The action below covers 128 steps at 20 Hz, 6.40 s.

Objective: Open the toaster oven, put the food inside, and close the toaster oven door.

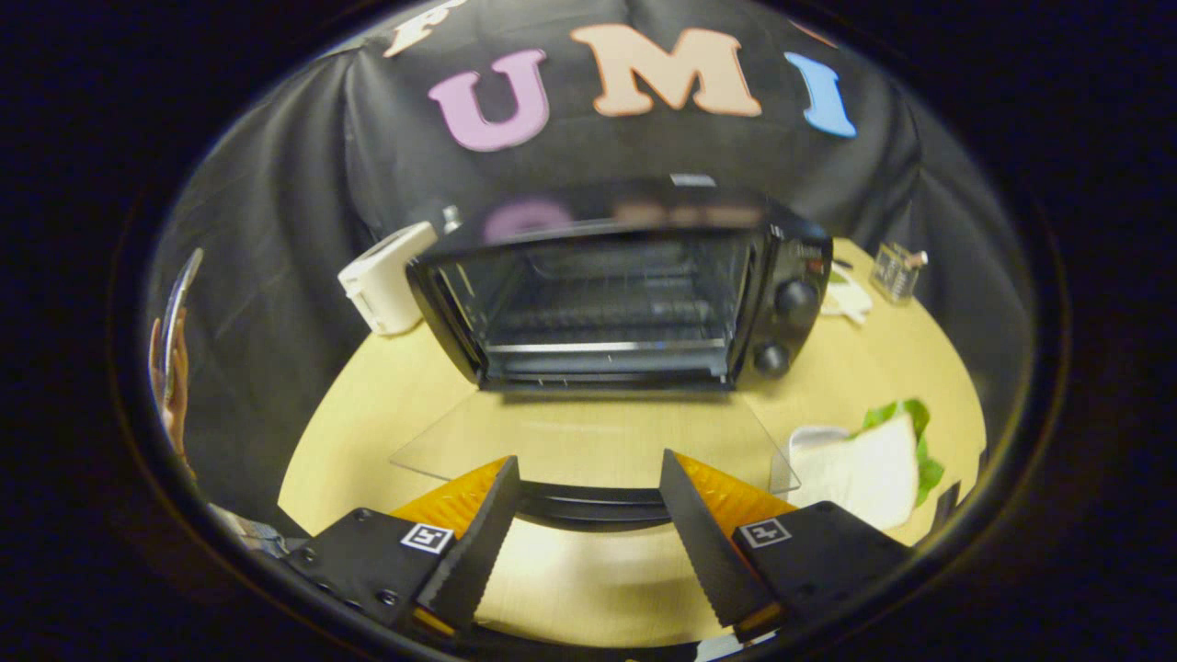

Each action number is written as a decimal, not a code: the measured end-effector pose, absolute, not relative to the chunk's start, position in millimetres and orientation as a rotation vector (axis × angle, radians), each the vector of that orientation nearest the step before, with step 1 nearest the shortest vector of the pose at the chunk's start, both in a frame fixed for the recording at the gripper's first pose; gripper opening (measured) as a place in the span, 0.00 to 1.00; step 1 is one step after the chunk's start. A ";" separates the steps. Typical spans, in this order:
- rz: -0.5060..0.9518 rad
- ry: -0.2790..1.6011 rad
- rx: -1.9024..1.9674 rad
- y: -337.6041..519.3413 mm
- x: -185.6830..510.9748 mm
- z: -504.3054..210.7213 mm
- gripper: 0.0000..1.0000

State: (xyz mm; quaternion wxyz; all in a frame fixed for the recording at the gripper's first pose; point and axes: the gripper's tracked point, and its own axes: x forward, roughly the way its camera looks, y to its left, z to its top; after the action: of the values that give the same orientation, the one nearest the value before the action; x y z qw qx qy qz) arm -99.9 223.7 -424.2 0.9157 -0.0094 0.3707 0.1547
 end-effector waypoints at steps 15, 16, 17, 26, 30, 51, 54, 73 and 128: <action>0.397 0.882 -0.015 214.3 -102.6 -467.6 0.90; 0.412 0.882 -0.011 215.0 -103.7 -464.6 0.90; 0.430 0.886 0.005 216.6 -105.1 -458.8 0.90; 0.483 0.809 0.064 138.5 -94.8 -345.2 0.91; 0.426 0.776 -0.023 62.1 -78.8 -315.2 0.91; 0.427 1.078 0.097 -7.8 -58.6 -428.0 0.75; 0.409 1.061 0.222 -2.7 -55.3 -417.1 0.58; 0.409 0.806 0.731 109.7 -59.0 -329.6 0.33; 0.184 0.679 0.195 148.8 -61.9 -379.1 0.99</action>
State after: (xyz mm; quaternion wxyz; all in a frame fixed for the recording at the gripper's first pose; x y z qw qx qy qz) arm -61.9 148.8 -379.1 0.9342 0.0953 0.3319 0.0902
